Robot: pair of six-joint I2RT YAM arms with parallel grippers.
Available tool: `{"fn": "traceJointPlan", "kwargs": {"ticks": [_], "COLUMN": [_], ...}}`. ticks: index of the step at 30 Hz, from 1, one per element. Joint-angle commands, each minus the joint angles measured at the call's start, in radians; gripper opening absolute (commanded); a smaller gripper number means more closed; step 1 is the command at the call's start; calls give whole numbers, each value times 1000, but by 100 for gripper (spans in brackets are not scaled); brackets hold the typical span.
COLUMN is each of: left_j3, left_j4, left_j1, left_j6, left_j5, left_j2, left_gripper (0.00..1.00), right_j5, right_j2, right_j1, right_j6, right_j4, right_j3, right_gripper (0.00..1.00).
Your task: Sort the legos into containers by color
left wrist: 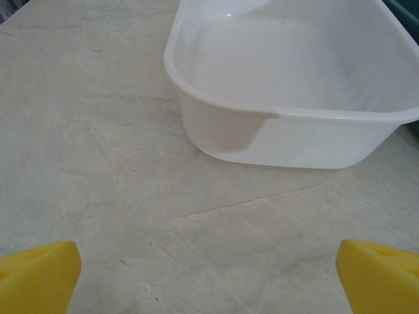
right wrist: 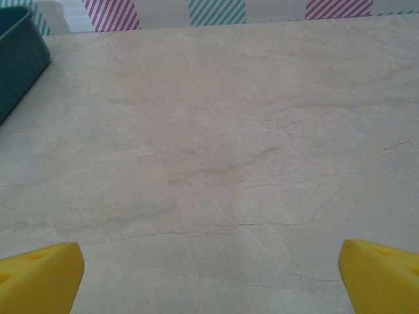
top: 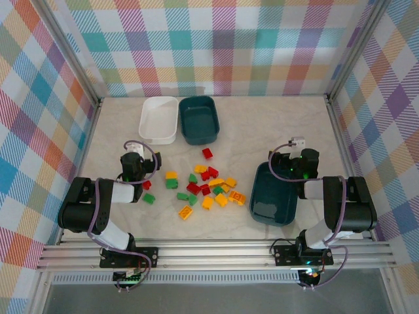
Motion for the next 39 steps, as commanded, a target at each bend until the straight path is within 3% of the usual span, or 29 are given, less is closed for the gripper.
{"fn": "traceJointPlan", "kwargs": {"ticks": [1, 8, 11, 16, 18, 21, 23, 25, 27, 29, 32, 35, 39], "left_j3": [11, 21, 54, 103, 133, 216, 285, 380, 453, 451, 405, 383, 417], "left_j4": [-2, -32, -121, -351, -448, -624, -771, -1024, -1295, -1444, -1376, -1354, -1375], "left_j1": [7, 7, 7, -4, -13, -31, -36, -35, -34, -26, -19, -50, -210], "left_j6": [-4, -8, -8, -19, -67, -175, -316, -602, -717, -910, -811, -809, -760], "left_j5": [12, 13, 7, 9, 17, 101, 113, 21, -38, -123, 64, 224, 200], "left_j2": [-1, -13, -62, -294, -431, -608, -671, -701, -718, -731, -732, -646, -502], "left_gripper": [100, 100, 100, 100, 100, 100, 100, 100, 100, 100, 89, 81, 78], "right_j5": [33, 55, 162, 238, 286, 340, 253, 292, 190, 173, 181, 149, 133], "right_j2": [-9, -12, -60, -278, -387, -475, -529, -606, -671, -638, -545, -547, -554], "right_j1": [-3, 3, 10, 48, 84, 98, 91, 85, 79, 79, 79, 78, 80], "right_j6": [14, 12, 48, 39, 55, 272, 297, 478, 506, 522, 512, 519, 534], "right_j4": [-2, -1, -75, -425, -694, -1163, -1251, -1270, -1253, -1393, -1598, -1630, -1640], "right_j3": [8, 7, 30, 151, 285, 538, 567, 502, 437, 470, 512, 447, 366], "right_gripper": [100, 100, 100, 100, 100, 100, 100, 100, 99, 88, 79, 79, 78]}}
